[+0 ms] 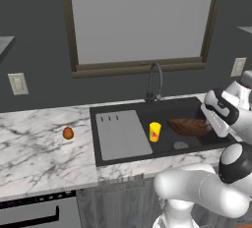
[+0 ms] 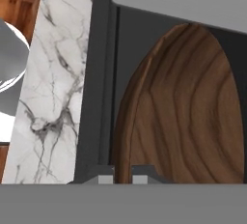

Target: Remove the mango and lemon from the sink. Then move the bowl and cup from the counter to the sink for washing.

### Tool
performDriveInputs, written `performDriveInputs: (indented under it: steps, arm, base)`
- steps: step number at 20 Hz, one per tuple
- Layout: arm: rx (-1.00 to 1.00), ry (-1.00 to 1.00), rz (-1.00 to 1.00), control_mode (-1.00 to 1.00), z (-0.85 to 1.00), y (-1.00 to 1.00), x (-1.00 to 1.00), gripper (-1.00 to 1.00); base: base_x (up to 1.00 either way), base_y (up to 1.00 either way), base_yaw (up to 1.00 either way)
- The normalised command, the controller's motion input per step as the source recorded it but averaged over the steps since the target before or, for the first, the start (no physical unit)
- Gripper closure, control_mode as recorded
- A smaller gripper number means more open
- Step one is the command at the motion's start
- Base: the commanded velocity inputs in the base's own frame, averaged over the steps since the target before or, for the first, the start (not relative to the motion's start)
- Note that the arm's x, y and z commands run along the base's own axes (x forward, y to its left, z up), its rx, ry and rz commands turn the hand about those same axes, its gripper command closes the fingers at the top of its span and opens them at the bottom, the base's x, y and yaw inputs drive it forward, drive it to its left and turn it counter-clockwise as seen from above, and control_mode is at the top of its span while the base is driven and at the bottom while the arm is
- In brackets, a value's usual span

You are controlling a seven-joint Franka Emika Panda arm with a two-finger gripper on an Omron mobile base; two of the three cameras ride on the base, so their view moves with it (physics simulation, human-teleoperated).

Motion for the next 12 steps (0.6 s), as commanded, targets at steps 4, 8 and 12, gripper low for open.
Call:
performDriveInputs:
  steps: [4, 8, 12]
  arm:
    - [0.0, 0.0, 0.0, -1.0, -0.08, -0.05, 0.0, 1.0]
    - [0.0, 0.0, 0.0, -1.0, -0.09, -0.04, 0.0, 1.0]
    - [0.0, 0.0, 0.01, -1.0, -0.1, -0.03, 0.01, 1.0]
  base:
    - [0.0, 0.0, 0.0]
    - [0.0, 0.0, 0.0]
    - [0.0, 0.0, 0.0]
